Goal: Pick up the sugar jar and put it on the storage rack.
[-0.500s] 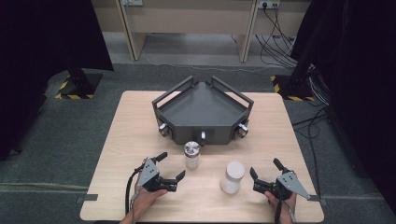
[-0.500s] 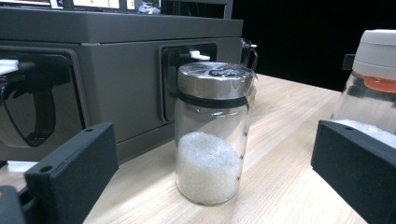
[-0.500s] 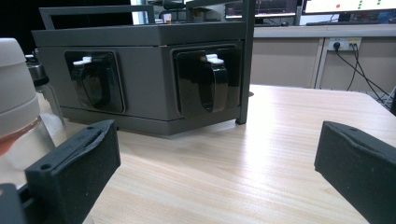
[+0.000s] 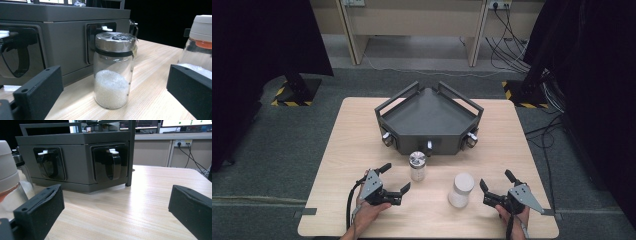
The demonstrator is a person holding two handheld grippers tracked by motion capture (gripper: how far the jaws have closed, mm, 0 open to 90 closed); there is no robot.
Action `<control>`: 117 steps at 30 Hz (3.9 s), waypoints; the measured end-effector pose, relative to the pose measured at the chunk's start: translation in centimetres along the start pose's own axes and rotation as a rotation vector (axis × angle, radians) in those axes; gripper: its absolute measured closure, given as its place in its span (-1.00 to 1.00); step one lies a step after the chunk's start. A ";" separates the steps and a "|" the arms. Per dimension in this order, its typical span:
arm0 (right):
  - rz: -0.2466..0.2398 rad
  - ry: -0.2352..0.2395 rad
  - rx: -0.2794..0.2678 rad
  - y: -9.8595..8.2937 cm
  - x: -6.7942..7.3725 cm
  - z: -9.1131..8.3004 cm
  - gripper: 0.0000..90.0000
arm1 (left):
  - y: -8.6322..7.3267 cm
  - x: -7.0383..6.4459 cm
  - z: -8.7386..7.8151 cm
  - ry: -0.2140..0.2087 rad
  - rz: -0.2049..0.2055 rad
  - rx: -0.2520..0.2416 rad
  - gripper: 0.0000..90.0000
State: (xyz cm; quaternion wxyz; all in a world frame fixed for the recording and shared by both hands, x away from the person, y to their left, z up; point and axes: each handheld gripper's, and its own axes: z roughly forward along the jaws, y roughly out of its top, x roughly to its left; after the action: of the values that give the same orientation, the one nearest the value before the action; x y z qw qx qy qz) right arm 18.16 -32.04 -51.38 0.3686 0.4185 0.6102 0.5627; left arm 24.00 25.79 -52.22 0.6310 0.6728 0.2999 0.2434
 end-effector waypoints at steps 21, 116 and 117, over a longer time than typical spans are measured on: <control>-0.001 0.001 0.004 0.0 0.0 0.1 -0.99 | 0.0 0.0 0.1 -0.001 -0.002 0.001 -1.00; 0.007 -0.013 -0.006 -0.1 -0.2 0.2 -0.99 | 2.6 -0.2 7.1 -0.007 0.069 0.099 -0.78; 0.007 -0.013 -0.006 -0.1 -0.2 0.1 -0.99 | 2.5 -0.1 7.2 -0.007 0.069 0.100 -0.77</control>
State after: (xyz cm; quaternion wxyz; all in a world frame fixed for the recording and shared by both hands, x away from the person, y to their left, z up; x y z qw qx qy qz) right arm 18.35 -32.15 -51.49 0.3718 0.4232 0.6044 0.5634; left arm 29.21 20.61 -50.38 0.5888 0.7143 0.2863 0.2473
